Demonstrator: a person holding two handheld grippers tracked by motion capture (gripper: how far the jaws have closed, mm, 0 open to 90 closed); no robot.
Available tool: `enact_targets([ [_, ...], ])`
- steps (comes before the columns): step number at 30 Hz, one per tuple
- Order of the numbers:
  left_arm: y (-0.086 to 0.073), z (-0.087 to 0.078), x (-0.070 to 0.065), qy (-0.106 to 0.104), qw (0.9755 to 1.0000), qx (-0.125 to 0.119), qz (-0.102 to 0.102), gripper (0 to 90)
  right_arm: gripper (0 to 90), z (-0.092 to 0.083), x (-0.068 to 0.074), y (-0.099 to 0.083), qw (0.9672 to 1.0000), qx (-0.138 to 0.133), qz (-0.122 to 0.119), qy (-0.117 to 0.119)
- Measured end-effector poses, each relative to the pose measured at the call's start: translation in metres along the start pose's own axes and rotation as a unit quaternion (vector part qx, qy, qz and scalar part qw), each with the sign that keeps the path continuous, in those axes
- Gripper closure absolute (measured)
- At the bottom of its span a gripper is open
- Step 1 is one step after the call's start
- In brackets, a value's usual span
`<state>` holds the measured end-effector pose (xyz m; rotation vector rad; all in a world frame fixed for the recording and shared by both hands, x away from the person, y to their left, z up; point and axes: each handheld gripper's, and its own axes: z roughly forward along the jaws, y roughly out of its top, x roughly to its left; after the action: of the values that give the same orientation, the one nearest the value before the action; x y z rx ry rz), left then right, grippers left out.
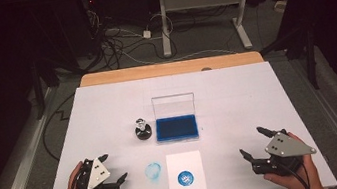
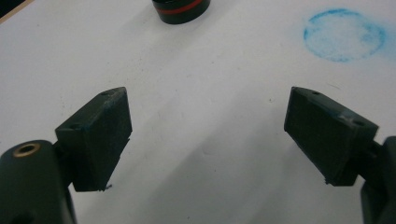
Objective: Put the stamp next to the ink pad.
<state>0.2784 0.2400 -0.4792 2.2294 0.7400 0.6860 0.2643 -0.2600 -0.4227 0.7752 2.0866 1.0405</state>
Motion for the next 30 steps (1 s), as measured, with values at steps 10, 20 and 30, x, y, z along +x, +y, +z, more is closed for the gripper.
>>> enact_targets([
  [10, -0.0008, -0.0044, -0.0032, 0.001, 0.9999, -0.006, 0.009, 14.4, 19.2, -0.0012, 0.004, 0.0026, 1.0, 0.002, -0.008, -0.004],
  [20, 0.0, -0.0043, -0.0043, 0.0, 0.9999, -0.006, 0.014, 14.4, 19.2, -0.0001, 0.0045, 0.0029, 0.9999, 0.003, -0.011, -0.004],
  [30, 0.0021, -0.002, -0.0033, 0.002, 0.9999, -0.004, 0.015, 14.4, 19.5, 0.0001, 0.0032, 0.0023, 1.0, 0.005, -0.008, -0.004],
])
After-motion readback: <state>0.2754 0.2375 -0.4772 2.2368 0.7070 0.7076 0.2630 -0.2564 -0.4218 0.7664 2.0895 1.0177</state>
